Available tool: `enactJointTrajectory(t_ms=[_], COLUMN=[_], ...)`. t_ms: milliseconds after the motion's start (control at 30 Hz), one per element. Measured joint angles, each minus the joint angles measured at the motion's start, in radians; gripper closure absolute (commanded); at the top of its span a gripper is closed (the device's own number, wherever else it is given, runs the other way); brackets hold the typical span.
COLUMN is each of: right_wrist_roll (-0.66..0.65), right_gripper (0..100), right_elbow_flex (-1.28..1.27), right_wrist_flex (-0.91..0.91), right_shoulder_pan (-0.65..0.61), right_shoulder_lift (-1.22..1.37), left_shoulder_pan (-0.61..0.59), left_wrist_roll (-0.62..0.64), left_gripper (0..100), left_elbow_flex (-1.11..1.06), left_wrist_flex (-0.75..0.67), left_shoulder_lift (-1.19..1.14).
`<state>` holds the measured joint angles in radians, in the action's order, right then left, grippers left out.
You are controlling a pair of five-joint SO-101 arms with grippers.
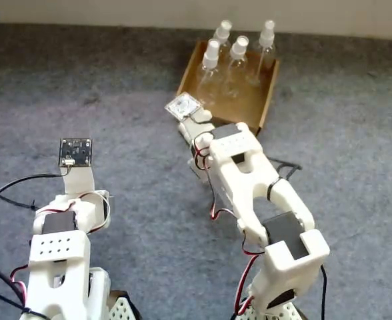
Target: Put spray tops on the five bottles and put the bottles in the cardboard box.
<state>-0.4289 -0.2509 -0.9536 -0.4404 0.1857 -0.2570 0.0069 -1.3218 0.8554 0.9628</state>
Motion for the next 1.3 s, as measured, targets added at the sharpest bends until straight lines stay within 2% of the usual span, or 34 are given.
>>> enactJointTrajectory(t_ms=[333,533,833,1000,1300], right_wrist_roll=[-0.009,-0.009,-0.009,-0.009,-0.009], right_gripper=[73.1,67.0,67.0,67.3,90.4], right_elbow_flex=[0.003,0.003,0.003,0.003,0.005], right_wrist_flex=[0.000,-0.052,-0.091,-0.066,-0.040], right_shoulder_pan=[0.000,0.000,0.000,0.002,0.009], right_shoulder_lift=[0.048,0.041,0.008,0.071,0.098], left_shoulder_pan=[0.000,0.000,0.000,0.000,0.000], left_wrist_roll=[0.000,0.000,0.000,0.000,0.000], left_gripper=[83,83,83,83,83], left_elbow_flex=[0.000,0.000,0.000,0.000,0.000], left_wrist_flex=[0.000,0.000,0.000,0.000,0.000], left_shoulder_lift=[0.000,0.000,0.000,0.000,0.000])
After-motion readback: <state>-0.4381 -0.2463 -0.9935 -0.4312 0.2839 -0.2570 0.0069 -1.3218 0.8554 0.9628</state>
